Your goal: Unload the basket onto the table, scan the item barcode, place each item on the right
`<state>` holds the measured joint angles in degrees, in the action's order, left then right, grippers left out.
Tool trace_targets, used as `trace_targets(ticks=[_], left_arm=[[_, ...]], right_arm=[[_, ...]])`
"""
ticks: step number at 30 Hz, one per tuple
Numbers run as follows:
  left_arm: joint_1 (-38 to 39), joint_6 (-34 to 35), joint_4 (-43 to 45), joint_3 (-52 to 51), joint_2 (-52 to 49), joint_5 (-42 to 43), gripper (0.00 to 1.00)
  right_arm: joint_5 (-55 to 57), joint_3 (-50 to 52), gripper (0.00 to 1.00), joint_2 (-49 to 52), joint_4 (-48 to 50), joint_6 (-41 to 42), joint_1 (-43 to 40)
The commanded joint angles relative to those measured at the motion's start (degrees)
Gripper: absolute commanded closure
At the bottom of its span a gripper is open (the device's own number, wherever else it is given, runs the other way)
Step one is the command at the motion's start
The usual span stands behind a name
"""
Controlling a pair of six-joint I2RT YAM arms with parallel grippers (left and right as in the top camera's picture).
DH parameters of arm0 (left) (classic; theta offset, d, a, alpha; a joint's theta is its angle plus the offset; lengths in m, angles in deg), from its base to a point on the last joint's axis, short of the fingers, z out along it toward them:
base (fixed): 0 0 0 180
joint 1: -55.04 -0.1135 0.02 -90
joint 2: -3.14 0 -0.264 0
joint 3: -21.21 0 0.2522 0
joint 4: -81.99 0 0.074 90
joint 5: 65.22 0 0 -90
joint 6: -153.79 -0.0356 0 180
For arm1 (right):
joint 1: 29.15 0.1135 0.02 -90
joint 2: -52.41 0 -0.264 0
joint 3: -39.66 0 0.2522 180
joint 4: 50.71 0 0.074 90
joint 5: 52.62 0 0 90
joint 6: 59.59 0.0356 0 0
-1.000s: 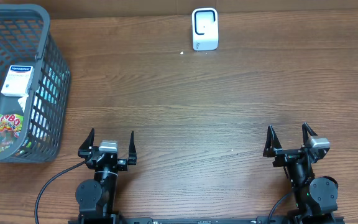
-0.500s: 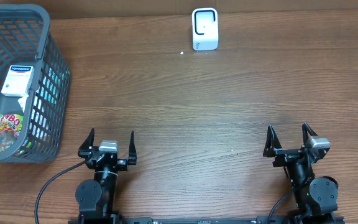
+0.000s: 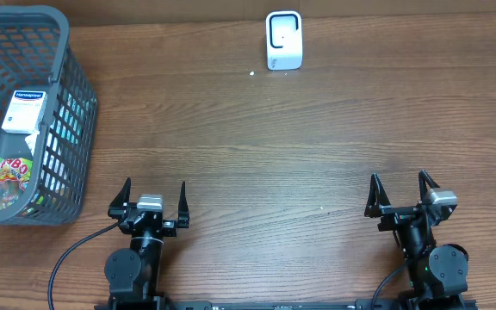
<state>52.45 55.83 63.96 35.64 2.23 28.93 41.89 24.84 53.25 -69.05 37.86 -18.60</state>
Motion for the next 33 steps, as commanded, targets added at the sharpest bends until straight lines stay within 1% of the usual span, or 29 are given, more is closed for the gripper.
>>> trace_targets(ticks=[1,19,29,33], left_arm=[[0.37,-1.22,0.09,-0.39,0.37,-0.55,0.0],[0.37,-1.11,0.24,-0.39,0.37,0.15,0.0],[0.37,5.86,0.24,-0.37,0.26,0.39,0.0],[0.37,11.5,-0.28,0.0,0.26,0.96,0.0]], right_arm=[[0.37,0.59,0.0,-0.55,0.24,-0.22,0.22],[0.37,0.59,0.0,-0.55,0.24,-0.22,0.22],[0.37,0.59,0.0,-0.55,0.24,-0.22,0.22],[0.37,0.59,0.0,-0.55,0.24,-0.22,0.22]])
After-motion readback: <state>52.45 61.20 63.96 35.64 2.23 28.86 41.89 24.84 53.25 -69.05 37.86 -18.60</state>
